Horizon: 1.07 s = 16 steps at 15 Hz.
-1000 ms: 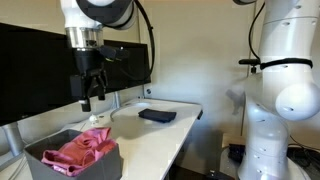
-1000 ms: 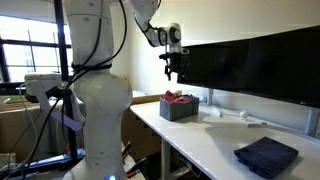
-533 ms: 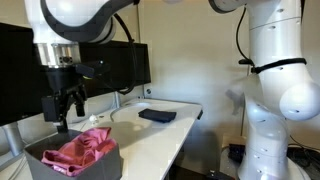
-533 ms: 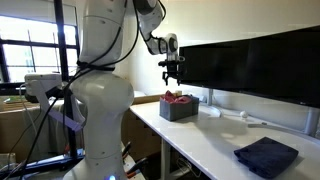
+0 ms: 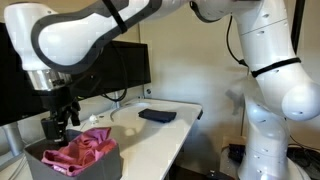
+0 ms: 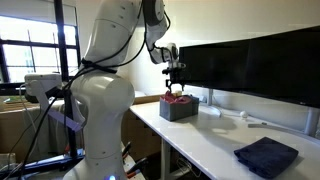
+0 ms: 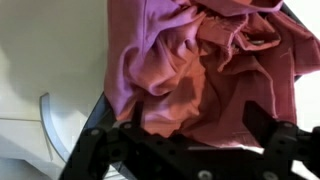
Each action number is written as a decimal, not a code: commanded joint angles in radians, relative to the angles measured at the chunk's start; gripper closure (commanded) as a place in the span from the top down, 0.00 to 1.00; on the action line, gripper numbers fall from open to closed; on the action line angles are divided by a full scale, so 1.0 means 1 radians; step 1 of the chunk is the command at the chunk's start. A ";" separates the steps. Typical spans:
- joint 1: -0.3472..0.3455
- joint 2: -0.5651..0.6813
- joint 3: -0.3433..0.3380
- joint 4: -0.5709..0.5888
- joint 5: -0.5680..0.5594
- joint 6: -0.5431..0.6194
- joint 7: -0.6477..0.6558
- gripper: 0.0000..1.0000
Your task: Remove the pink shirt from the box then put the black one inside.
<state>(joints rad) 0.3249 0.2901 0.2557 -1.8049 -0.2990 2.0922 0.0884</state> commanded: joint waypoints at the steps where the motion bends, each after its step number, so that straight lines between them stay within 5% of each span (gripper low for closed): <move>1: 0.016 0.061 -0.013 0.018 -0.010 0.022 -0.017 1.00; 16: 0.063 0.166 -0.065 -0.136 -0.047 0.136 0.035 1.00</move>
<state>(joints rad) 0.3594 0.4467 0.2168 -1.8659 -0.3004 2.2097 0.0840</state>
